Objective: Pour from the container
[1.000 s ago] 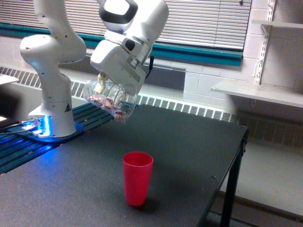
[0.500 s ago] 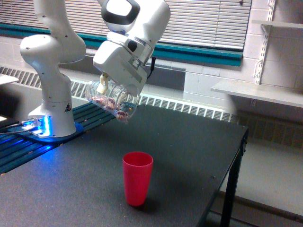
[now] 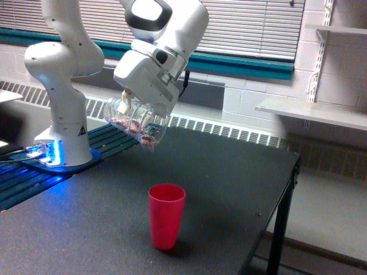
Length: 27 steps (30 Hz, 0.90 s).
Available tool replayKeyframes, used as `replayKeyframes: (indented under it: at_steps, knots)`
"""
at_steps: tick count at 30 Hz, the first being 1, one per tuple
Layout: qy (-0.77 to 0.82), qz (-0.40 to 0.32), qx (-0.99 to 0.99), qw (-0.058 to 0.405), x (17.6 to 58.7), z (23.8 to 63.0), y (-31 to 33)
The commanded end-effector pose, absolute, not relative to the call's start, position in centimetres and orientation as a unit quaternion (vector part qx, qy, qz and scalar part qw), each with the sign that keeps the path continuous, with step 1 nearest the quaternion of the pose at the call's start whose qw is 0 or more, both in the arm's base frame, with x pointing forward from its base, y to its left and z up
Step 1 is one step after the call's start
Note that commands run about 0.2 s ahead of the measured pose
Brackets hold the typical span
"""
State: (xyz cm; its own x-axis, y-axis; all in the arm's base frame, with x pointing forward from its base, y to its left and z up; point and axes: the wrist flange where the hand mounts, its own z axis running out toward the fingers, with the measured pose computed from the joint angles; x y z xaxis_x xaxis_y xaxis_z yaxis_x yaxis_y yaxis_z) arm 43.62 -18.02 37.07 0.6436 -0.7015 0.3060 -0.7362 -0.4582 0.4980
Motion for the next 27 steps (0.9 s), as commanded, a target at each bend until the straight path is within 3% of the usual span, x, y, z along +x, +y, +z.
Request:
replayKeyframes:
  at_steps: [1,27]
  knots:
    - [-0.419,0.033,0.850,0.316,44.22,37.83,-17.69]
    - [-0.413,0.029,0.846,0.335,44.27,38.59,-17.91]
